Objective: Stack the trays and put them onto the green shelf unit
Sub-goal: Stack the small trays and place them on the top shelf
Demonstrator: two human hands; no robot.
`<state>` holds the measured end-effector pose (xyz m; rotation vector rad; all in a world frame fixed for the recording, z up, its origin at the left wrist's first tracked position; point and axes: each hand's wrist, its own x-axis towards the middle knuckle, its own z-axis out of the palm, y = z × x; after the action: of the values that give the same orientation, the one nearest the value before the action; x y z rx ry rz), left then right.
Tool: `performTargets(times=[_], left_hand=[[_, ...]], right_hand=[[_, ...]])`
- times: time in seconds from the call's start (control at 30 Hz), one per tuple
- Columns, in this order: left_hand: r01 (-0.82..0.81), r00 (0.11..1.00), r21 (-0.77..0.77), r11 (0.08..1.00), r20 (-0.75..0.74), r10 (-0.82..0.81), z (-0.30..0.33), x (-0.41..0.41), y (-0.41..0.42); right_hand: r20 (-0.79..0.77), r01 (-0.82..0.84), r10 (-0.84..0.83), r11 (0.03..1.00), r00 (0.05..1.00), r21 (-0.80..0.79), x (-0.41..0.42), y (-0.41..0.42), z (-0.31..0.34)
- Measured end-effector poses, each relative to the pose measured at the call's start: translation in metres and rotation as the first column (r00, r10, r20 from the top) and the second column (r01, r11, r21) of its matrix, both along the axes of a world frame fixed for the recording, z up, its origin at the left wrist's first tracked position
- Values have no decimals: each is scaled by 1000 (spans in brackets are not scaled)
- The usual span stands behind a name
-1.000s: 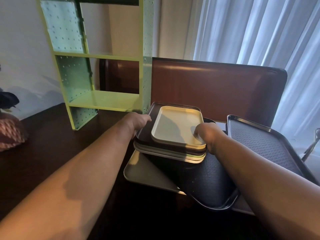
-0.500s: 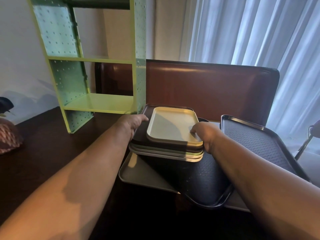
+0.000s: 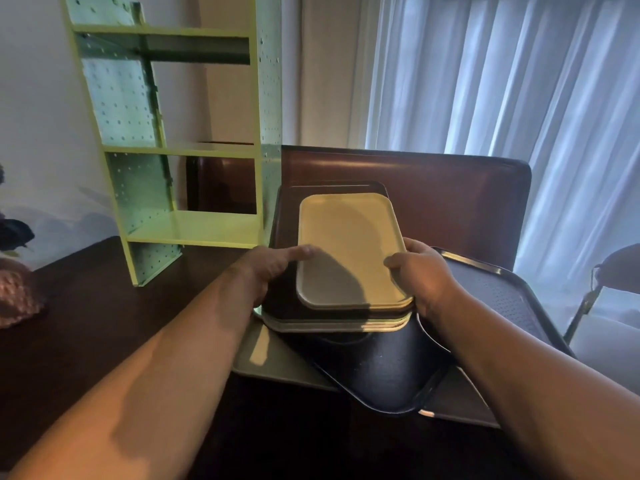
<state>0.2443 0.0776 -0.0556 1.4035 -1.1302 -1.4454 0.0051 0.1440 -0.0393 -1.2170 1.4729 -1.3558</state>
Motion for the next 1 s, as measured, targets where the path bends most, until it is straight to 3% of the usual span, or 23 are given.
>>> performTargets(times=[0.23,0.37,0.53,0.63,1.0], left_hand=[[-67,992,-405,912,67,102,-23,3,23],[-76,997,-480,874,-30,71,-41,5,41],[-149,988,-548,823,-119,99,-56,-5,72],[-169,983,-564,808,-156,96,-58,-6,79],[-122,993,-586,801,-74,97,-54,-10,98]], right_hand=[[105,-35,36,999,994,-9,-4,17,-11],[161,-33,42,998,986,-62,-5,26,-22],[-7,-3,2,974,1000,-226,-1,41,-31],[-28,22,-32,953,999,-301,1,51,-33],[-121,41,-104,897,987,-439,-2,79,-51]])
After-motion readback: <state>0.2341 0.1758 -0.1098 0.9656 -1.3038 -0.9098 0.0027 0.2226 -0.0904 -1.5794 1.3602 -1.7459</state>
